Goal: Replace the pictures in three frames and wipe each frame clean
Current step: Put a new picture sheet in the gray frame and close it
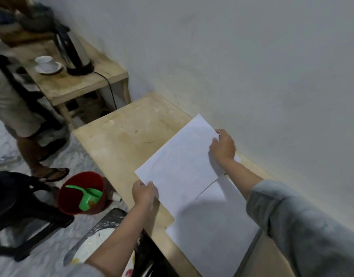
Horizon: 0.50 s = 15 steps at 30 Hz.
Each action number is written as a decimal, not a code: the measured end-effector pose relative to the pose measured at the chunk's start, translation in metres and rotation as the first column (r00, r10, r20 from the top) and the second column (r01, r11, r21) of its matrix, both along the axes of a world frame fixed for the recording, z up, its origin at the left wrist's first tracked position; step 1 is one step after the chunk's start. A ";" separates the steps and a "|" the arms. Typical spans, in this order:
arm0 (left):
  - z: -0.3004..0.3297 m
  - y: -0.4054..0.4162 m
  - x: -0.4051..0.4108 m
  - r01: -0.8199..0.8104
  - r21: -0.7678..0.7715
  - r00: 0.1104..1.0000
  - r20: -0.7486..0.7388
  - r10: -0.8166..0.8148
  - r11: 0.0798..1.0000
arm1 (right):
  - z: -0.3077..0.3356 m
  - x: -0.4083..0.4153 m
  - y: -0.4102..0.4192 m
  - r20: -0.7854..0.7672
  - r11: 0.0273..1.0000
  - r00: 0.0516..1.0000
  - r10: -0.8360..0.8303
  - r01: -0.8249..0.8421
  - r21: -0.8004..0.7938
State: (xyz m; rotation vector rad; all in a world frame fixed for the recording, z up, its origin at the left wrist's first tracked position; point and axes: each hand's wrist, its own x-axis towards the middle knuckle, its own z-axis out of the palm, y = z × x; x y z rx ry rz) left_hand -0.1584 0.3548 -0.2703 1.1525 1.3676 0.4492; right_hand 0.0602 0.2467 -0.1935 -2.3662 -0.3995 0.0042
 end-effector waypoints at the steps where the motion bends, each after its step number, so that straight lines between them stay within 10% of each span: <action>1: 0.000 0.009 -0.001 -0.018 -0.009 1.000 -0.026 0.018 1.000 | -0.005 0.001 0.017 -0.020 0.999 0.999 0.030 -0.030 -0.026; 15: -0.018 0.049 0.009 0.061 0.156 0.929 -0.371 0.001 0.986 | -0.095 0.015 0.122 -0.214 0.869 0.931 0.296 -0.356 -0.344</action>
